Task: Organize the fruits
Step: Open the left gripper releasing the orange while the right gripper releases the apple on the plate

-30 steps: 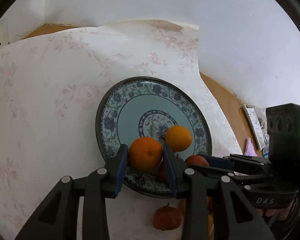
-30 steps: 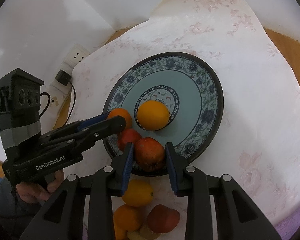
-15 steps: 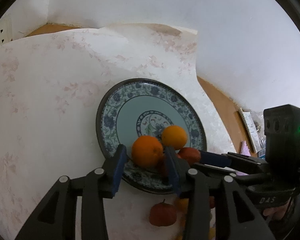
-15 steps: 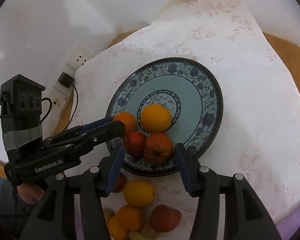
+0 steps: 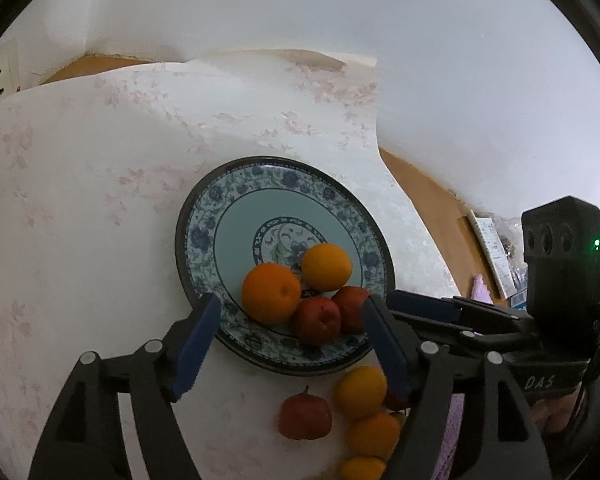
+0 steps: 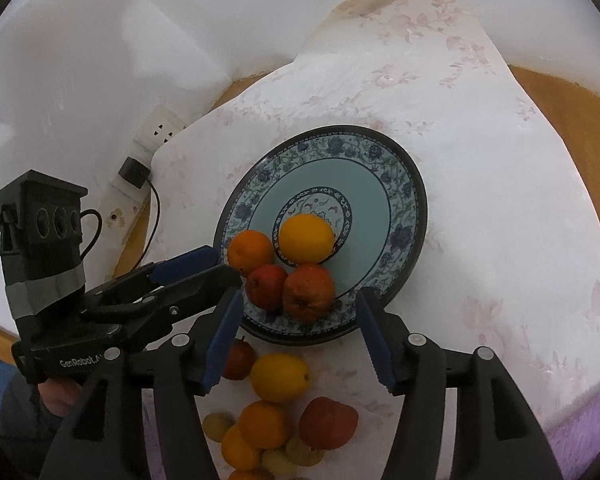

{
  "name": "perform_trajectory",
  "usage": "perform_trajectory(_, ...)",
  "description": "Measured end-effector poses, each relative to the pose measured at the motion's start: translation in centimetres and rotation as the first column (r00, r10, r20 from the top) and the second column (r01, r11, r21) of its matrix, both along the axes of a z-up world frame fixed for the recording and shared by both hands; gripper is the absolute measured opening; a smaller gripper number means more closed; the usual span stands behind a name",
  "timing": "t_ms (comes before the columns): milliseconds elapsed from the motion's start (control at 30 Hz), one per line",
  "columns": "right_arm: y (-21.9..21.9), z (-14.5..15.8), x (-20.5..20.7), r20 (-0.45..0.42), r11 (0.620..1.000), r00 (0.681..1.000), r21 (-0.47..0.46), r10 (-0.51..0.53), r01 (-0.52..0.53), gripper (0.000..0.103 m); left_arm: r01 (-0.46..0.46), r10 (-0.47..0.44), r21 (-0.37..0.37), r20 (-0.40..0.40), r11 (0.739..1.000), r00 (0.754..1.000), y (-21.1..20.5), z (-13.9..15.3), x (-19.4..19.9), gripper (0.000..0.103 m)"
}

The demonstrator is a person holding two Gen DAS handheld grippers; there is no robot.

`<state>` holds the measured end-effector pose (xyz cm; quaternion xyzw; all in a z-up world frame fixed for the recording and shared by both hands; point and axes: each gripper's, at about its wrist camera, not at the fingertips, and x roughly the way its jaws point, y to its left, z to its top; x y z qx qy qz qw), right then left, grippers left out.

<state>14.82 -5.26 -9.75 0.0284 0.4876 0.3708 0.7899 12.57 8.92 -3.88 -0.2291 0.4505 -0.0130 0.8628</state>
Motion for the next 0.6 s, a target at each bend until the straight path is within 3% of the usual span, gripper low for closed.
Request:
perform_trajectory(233, -0.7, 0.9, -0.2, 0.034, 1.000, 0.999, 0.010, -0.015, 0.014, 0.078, -0.019, 0.019, 0.010, 0.019, 1.000, 1.000, 0.1, 0.9, -0.8, 0.091)
perform_trajectory(600, -1.9, 0.7, -0.6, 0.045, 0.999, 0.998, 0.007, -0.037, 0.036, 0.080, -0.019, 0.019, 0.014, -0.006, 1.000, 1.000, -0.6, 0.7, -1.8, 0.093)
